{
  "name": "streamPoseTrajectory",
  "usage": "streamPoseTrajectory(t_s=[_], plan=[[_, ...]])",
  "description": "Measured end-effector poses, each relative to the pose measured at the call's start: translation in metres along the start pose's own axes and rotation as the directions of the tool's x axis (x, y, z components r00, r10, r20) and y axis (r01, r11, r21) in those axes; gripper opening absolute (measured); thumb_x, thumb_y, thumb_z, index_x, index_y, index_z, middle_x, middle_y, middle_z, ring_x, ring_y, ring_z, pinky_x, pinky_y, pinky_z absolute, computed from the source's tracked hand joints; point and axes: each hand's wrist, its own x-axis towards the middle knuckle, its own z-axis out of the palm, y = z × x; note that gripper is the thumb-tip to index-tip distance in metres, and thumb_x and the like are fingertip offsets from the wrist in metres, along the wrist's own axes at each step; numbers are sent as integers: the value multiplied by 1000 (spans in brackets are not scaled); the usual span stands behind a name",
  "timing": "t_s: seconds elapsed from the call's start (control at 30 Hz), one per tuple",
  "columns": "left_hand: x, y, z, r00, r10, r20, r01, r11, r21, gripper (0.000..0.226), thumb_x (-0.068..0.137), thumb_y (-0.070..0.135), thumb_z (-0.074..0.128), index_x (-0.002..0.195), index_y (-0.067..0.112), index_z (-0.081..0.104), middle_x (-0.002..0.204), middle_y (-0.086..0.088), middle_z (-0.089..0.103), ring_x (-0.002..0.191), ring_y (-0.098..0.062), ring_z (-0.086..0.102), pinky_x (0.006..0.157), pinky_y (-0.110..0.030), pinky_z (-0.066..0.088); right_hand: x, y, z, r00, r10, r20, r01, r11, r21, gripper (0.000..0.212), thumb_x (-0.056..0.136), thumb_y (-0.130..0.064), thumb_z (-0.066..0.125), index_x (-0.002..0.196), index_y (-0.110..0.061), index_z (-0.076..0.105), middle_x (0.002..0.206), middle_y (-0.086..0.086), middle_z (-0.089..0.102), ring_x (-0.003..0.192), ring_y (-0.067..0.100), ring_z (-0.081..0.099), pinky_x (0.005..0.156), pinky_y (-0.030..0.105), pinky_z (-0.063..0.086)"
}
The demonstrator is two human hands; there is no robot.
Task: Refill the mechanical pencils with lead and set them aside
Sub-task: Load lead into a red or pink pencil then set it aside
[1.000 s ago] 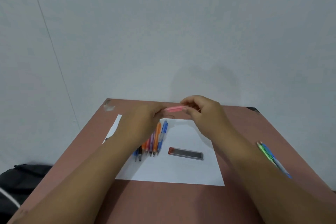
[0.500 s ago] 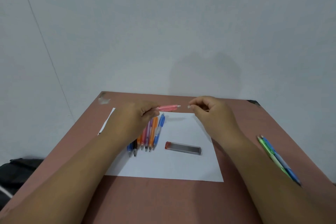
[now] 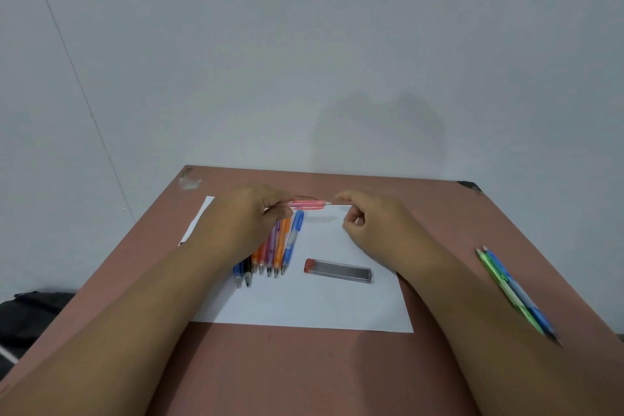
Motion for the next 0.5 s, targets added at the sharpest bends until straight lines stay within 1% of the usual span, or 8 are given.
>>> streamPoseTrajectory(t_s=[0.07, 0.13, 0.23, 0.3, 0.37, 0.5], plan=[[0, 0, 0, 1000, -4, 7, 4, 1000, -6, 27, 101, 28, 59, 126, 29, 70, 105, 15, 64, 99, -10, 59, 88, -30, 49, 1, 1, 1, 1000, -1, -3, 1, 1000, 6, 44, 92, -14, 60, 128, -39, 62, 88, -13, 68, 78, 4, 62, 75, 25, 56], [0, 0, 1, 1000, -15, 16, 15, 1000, -14, 28, 101, 29, 59, 127, 29, 69, 111, 12, 66, 103, -11, 60, 91, -31, 49, 1, 2, 1, 1000, 1, -2, -1, 1000, 7, 43, 92, -14, 61, 127, -38, 63, 87, -13, 68, 78, 3, 61, 74, 21, 53], [1, -1, 1, 1000, -20, 24, 20, 1000, -19, 29, 101, 30, 58, 128, 30, 69, 114, 12, 67, 99, -9, 58, 90, -30, 49, 1, 3, 1, 1000, -2, 2, 2, 1000, 6, 40, 92, -16, 63, 126, -37, 63, 89, -16, 69, 81, -1, 59, 72, 15, 48], [1, -1, 2, 999, -20, 28, 21, 1000, -17, 28, 101, 30, 58, 127, 29, 69, 107, 13, 66, 96, -8, 57, 87, -29, 48, 1, 2, 0, 1000, -5, 2, 5, 1000, 16, 40, 92, -16, 64, 126, -37, 62, 89, -18, 69, 81, -4, 58, 69, 12, 46], [0, 0, 2, 1000, -14, 21, 15, 1000, -23, 27, 101, 29, 58, 125, 29, 70, 97, 18, 60, 93, -8, 56, 85, -29, 48, 1, 2, 0, 1000, -9, 0, 9, 1000, 25, 41, 91, -16, 64, 126, -37, 63, 89, -18, 69, 81, -5, 58, 68, 10, 45], [0, 1, 1, 1000, 5, 9, -5, 1000, -17, 26, 100, 27, 60, 123, 27, 71, 94, 19, 58, 91, -8, 57, 83, -28, 48, 2, 5, 0, 1000, 5, -2, -5, 999, 34, 35, 90, -21, 68, 122, -37, 67, 93, -19, 68, 79, -2, 59, 68, 11, 44]])
